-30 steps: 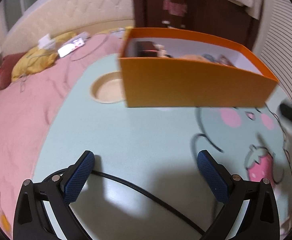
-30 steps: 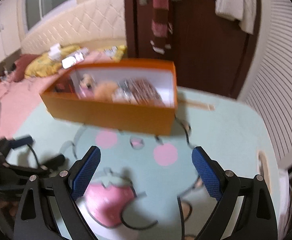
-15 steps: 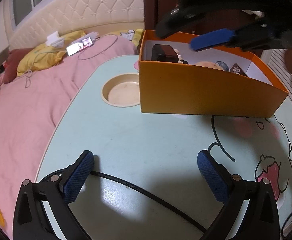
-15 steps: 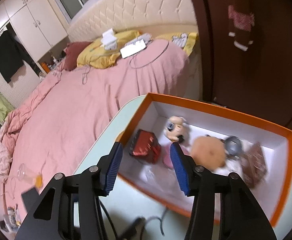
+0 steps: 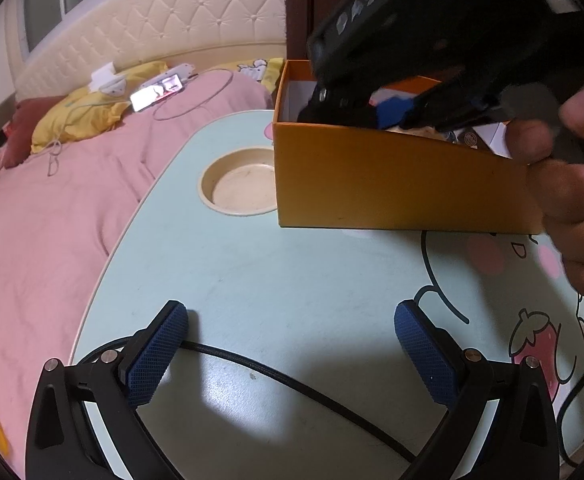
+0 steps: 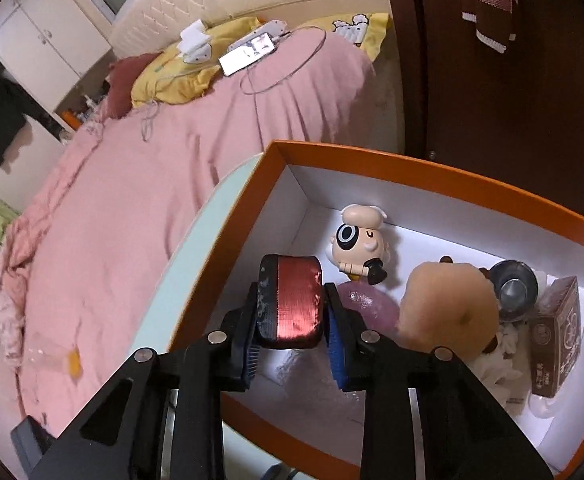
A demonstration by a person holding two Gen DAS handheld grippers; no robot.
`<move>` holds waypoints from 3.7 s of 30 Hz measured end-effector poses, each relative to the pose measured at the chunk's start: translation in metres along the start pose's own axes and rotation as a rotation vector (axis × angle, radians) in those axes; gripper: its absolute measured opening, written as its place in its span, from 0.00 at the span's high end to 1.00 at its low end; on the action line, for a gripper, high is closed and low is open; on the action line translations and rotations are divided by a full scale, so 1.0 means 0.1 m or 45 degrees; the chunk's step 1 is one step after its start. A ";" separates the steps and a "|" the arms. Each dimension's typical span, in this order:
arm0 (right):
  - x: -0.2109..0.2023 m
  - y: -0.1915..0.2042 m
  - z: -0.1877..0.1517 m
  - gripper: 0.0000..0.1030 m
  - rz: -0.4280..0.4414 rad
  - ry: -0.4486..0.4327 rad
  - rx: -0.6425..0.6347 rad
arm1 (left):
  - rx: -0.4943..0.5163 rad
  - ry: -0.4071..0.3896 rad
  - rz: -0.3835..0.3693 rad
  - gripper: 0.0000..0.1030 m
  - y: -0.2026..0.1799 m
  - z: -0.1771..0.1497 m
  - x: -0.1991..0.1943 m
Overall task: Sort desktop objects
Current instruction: 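Reach into the orange box and grasp the red cylindrical pouch with the right tool, then lift the red pouch out and set it on the desk, right tool, then grasp the brown plush potato inside the orange box with the left tool, then carry the plush potato out and release it on the desk, left tool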
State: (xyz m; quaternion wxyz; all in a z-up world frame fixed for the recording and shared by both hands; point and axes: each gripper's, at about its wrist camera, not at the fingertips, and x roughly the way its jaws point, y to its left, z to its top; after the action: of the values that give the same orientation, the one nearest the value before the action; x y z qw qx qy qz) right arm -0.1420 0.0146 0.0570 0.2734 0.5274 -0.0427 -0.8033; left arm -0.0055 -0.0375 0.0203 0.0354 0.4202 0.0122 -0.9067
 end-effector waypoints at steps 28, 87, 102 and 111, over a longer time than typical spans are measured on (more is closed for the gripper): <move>-0.96 -0.16 -1.71 0.71 -0.498 -0.260 -0.166 | 0.004 0.000 0.003 0.00 0.03 -0.03 0.07; -1.28 -1.16 -1.99 0.27 0.177 -0.465 0.374 | 0.270 0.281 -0.278 0.52 -0.95 1.52 0.61; -1.38 -1.16 -1.99 0.27 0.107 -0.517 0.354 | 0.244 0.011 -0.452 0.51 -0.49 1.20 -0.87; -1.38 -1.09 -1.99 0.27 0.041 -0.517 0.325 | 0.215 0.075 -0.364 0.51 -0.48 0.26 -0.41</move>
State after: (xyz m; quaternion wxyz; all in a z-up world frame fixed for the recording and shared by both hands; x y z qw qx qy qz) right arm 0.0286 0.2176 0.0438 0.2031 0.3846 -0.2066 -0.8764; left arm -0.0022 0.0114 0.0677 -0.1298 0.4421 -0.0035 -0.8875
